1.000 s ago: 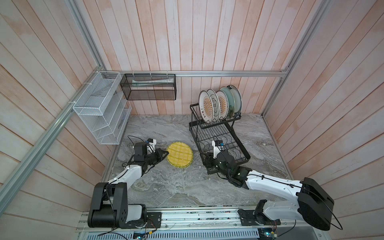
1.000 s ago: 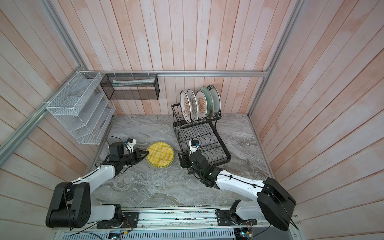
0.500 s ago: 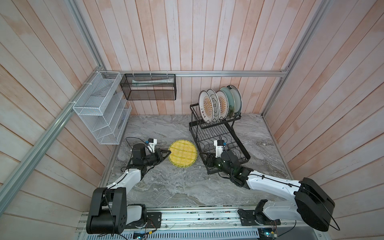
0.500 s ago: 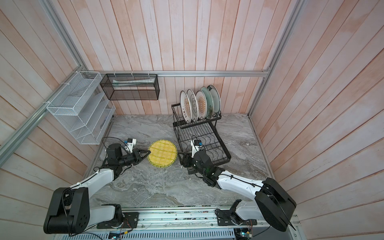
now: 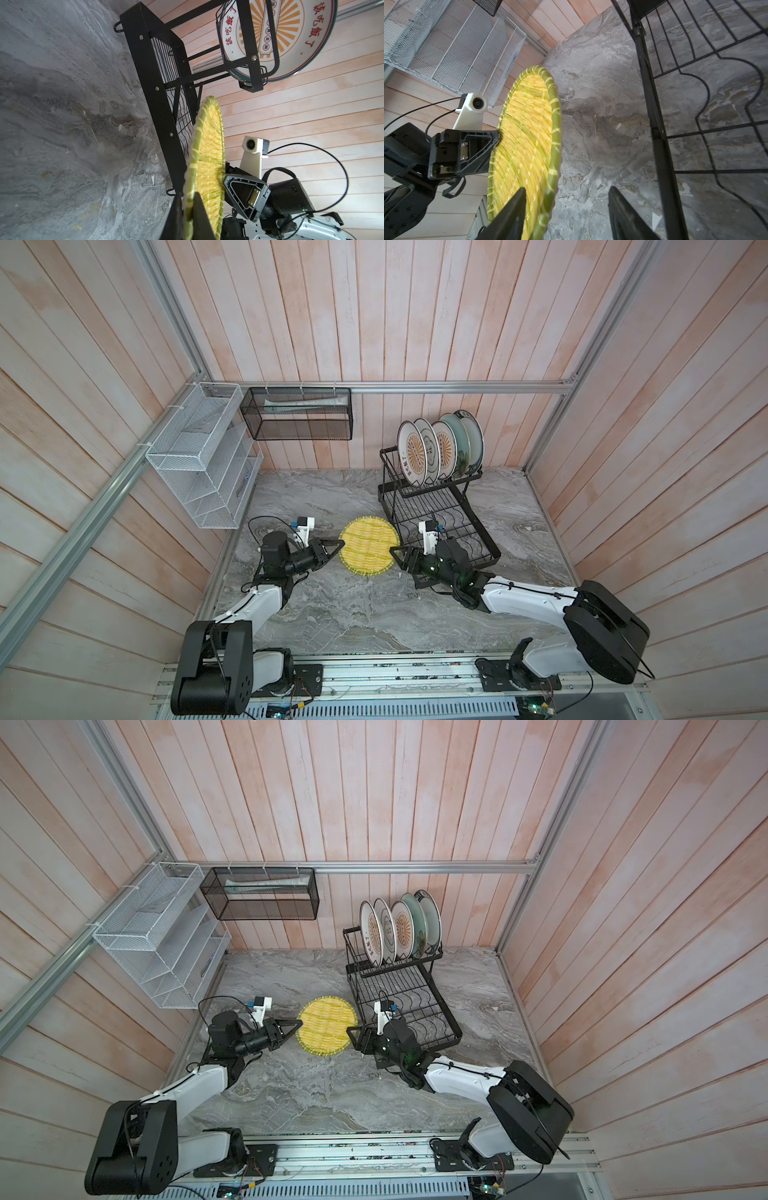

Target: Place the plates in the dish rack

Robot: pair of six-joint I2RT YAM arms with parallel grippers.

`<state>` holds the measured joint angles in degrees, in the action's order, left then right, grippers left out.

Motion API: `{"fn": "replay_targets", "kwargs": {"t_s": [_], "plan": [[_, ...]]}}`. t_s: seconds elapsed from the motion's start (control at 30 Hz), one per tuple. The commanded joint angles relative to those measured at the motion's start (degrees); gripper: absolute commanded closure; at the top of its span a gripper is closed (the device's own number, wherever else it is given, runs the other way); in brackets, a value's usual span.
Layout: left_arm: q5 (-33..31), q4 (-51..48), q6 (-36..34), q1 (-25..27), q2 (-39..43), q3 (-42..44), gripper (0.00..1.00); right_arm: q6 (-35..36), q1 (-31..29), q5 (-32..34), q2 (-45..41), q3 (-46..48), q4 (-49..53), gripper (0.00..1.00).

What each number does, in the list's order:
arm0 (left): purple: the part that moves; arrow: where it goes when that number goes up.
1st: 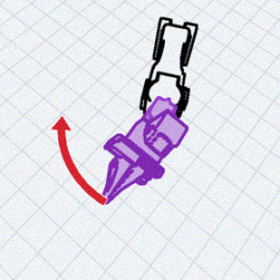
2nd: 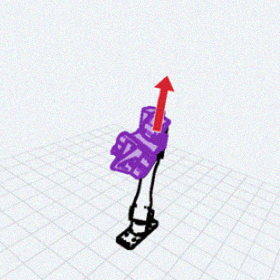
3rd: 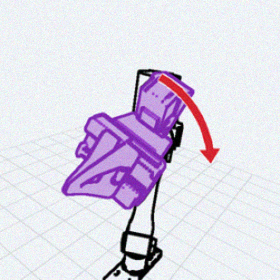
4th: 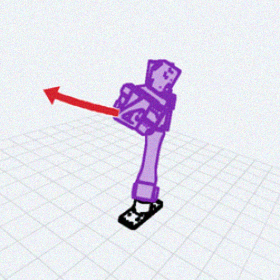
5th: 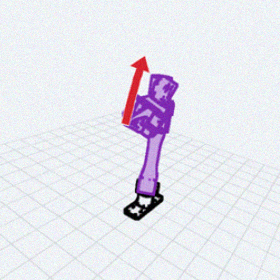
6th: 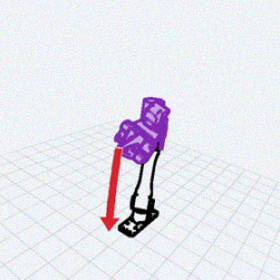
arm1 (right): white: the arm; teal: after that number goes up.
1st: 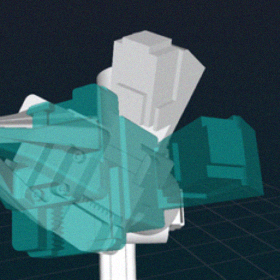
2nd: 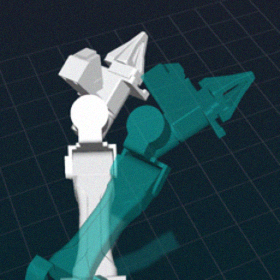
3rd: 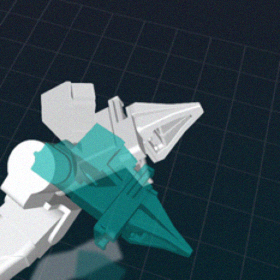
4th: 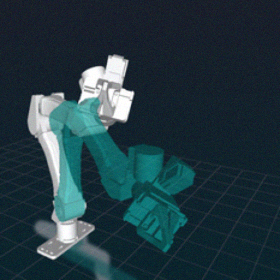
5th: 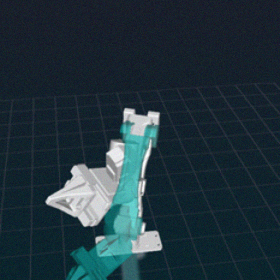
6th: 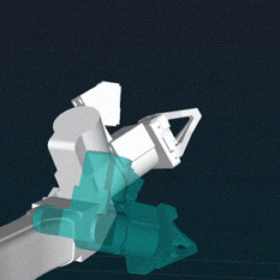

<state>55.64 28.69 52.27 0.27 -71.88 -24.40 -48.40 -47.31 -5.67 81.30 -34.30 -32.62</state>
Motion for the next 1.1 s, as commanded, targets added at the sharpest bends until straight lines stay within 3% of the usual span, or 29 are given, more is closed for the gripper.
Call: {"fn": "replay_targets", "kwargs": {"t_s": [0.0,0.27,0.83,0.97,1.07], "plan": [[2.53,6.63,1.69,-0.27,2.04,0.7,1.0,-1.72,0.36,-3.86,1.67,-2.5,-3.84,0.38],[3.02,7.18,0.73,1.75,3.95,1.03,1.0,-3.27,0.3,-8.63,4.37,-4.45,-7.59,0.47],[2.34,3.13,-1.91,3.54,4.31,-0.67,1.0,-3.47,0.35,-10.76,3.23,-3.66,-9.4,0.85],[2.13,0.75,-2.95,3.58,4.38,-1.59,1.0,-3.19,0.32,-10.65,3.43,-3.9,-8.83,1.0],[1.72,-0.83,-3.37,3.59,4.55,-2.28,0.96,-3.04,0.37,-10.2,3.32,-3.93,-8.26,1.0]]}}
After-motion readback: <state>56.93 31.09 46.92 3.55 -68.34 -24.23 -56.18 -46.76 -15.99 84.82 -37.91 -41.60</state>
